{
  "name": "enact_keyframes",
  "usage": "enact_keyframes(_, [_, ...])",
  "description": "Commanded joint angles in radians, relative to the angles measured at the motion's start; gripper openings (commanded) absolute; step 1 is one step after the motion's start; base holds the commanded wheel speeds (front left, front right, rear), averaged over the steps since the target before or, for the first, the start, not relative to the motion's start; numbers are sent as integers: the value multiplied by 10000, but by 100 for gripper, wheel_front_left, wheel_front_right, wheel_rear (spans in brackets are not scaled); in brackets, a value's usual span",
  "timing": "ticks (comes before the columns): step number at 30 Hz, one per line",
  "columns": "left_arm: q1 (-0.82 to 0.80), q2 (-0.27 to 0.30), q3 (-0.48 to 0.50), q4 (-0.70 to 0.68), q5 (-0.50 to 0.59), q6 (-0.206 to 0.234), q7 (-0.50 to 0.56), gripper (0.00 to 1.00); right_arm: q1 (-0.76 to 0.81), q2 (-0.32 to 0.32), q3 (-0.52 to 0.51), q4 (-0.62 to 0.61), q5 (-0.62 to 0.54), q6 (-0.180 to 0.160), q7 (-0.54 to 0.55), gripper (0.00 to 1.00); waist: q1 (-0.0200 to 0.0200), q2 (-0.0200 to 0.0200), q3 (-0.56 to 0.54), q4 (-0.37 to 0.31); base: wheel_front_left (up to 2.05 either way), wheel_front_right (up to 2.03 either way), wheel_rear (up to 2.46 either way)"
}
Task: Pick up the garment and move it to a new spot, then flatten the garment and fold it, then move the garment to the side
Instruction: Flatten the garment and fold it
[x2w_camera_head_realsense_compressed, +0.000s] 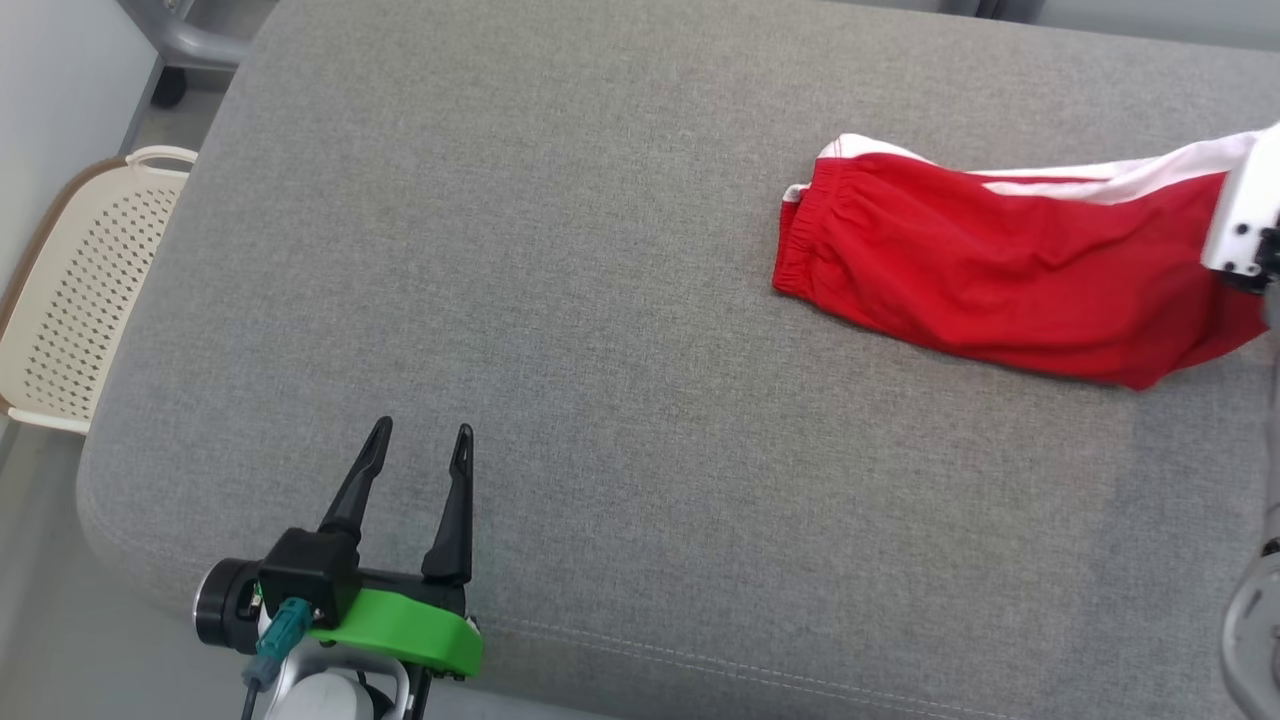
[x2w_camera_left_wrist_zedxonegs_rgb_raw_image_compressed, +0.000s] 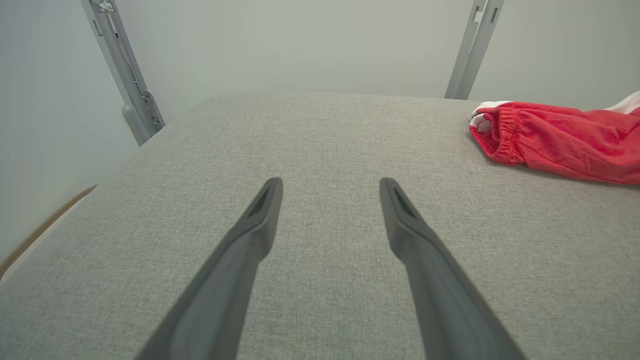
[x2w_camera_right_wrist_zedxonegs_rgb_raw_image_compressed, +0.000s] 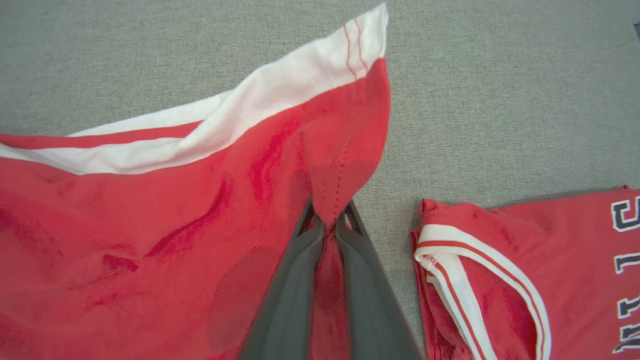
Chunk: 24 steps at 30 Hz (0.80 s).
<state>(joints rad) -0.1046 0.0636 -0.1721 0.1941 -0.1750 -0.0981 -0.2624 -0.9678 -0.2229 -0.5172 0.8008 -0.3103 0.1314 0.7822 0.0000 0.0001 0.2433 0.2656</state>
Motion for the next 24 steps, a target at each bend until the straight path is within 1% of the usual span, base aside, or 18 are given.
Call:
enact_keyframes(1, [124, -14, 3, 6, -26, -38, -27, 100, 28, 179, 158, -37, 145, -15, 54, 0, 0, -1, -156, -12, 0, 0, 0])
enact_keyframes(6, [181, -32, -12, 42, -49, -48, -27, 100, -282, 844, 967, -28, 728, -15, 201, 0, 0, -1, -334, 56, 0, 0, 0])
enact_keyframes(11, [186, -51, -111, 69, -67, -63, -27, 100, -535, 1307, 1896, 161, 1325, -15, 277, 0, 0, -1, -375, 227, 0, 0, 0])
enact_keyframes(16, [184, -78, -192, 93, -98, -77, -27, 100, -765, 1565, 2648, 558, 1932, -15, 173, 0, 0, -1, -393, 429, 0, 0, 0])
enact_keyframes(19, [224, -84, -241, 147, -109, -83, -27, 100, -880, 1635, 2799, 746, 2125, -15, 70, 0, 0, -1, -435, 517, 0, 0, 0])
enact_keyframes(24, [184, -97, -459, 268, -139, -126, -27, 100, -1002, 1695, 3074, 1405, 2310, -13, -96, 0, 0, -1, -525, 828, 0, 0, 0])
